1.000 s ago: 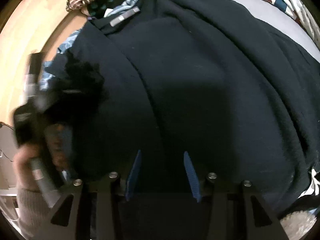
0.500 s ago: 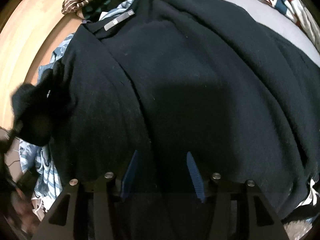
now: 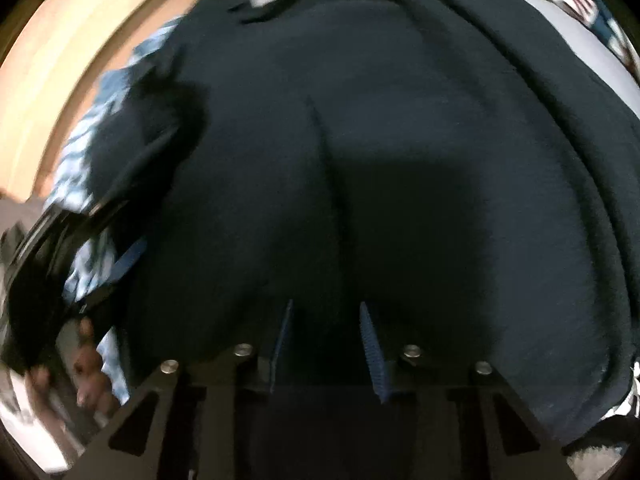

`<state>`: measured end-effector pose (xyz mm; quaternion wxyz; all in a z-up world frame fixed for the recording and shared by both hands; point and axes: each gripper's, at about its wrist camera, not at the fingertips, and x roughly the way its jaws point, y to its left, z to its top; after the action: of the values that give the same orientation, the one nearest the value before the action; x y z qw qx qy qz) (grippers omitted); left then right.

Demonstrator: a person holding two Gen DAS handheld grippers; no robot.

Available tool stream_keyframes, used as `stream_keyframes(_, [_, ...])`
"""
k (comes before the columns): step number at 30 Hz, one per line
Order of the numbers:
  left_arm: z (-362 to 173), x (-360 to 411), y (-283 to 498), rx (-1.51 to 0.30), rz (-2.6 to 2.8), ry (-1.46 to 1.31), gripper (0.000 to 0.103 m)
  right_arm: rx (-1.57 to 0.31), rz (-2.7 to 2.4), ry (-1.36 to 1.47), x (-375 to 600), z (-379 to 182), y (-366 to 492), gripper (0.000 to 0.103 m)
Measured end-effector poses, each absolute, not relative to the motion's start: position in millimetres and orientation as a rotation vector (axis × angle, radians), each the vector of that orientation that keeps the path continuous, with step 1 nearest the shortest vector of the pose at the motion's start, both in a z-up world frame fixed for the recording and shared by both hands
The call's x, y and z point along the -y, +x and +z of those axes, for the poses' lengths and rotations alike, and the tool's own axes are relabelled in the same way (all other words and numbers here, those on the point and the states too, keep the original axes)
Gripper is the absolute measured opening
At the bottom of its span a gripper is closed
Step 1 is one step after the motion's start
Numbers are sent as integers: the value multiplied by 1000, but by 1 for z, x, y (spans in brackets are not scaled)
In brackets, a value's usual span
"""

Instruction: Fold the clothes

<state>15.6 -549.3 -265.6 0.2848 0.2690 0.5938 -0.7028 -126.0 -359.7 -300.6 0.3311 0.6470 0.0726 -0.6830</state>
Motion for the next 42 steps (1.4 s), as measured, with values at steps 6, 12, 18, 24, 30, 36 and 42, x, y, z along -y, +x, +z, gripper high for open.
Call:
stream_keyframes(6, [-261,527,32,-1493,-1923,632,55,-236,-1710,1605,357,-322,-105,34])
stream_keyframes(12, [-243,498,41,-1539,-1915,692,48,-306,-1692,1599,359,-324,-104,29])
stream_keyframes(18, [-228,466,46,-1512,-1906,899,40,-331,-1773,1621,327,-318,-93,28])
stream_keyframes(24, [-222,434,48,-1418,-1856,1100,39,-163,-1798,1699,296,-314,-87,34])
stream_keyframes(30, [-240,421,52,-1397,-1741,1190,39,-130,-1757,1631,277,-291,-51,43])
stream_keyframes(36, [-245,418,58,-1345,-1707,1191,39,-164,-1670,1714,278,-318,-28,43])
stream_keyframes(42, [-244,424,77,-1420,-1719,1138,39,-149,-1800,1814,244,-323,-30,10])
